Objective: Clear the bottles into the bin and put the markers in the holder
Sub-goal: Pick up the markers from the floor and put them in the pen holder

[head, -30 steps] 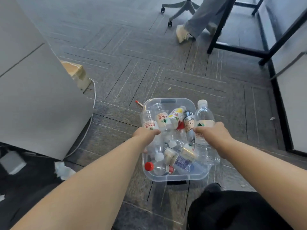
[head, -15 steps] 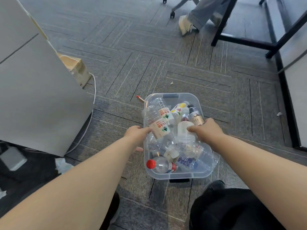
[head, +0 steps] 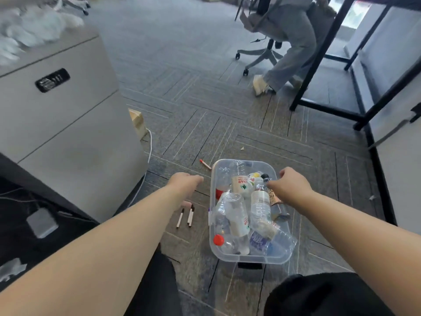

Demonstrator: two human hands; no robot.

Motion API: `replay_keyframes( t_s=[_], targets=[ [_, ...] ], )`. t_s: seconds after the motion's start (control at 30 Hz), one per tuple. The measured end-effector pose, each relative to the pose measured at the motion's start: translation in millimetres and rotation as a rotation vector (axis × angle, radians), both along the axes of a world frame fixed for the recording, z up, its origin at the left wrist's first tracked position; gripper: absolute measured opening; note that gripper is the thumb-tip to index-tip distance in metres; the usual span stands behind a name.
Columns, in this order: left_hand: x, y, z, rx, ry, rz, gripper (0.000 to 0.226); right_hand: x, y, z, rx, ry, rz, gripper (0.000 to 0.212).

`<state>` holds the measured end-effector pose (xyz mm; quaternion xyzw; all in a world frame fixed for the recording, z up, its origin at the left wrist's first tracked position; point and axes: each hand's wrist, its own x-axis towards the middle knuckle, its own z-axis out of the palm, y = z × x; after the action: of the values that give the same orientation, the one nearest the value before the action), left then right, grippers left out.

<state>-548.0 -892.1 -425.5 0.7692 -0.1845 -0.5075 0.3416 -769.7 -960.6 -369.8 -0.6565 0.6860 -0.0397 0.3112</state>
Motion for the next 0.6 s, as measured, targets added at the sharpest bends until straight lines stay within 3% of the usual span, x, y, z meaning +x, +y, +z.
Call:
replay_keyframes(
  t_s=[0.17, 0.3, 0.4, 0.5, 0.6],
  targets=[
    [40, 42, -9, 0.058, -0.047, 0.027, 0.05, 72, 38, -22, 0.0, -0.143, 0.135, 0.036],
    [77, 59, -61, 0.218, -0.126, 0.007, 0.046, 130, 76, -100, 0.223, -0.229, 0.204, 0.032],
    [103, 53, -113, 0.292, -0.211, -0.077, 0.046, 166, 83, -167, 0.375, -0.248, 0.163, 0.029],
    [122, 34, -166, 0.34, -0.271, -0.203, 0.051, 187, 71, -237, 0.436, -0.186, 0.073, 0.038],
    [134, 2, -206, 0.334, -0.335, -0.36, 0.034, 193, 49, -296, 0.422, -0.137, -0.156, 0.049]
  ],
)
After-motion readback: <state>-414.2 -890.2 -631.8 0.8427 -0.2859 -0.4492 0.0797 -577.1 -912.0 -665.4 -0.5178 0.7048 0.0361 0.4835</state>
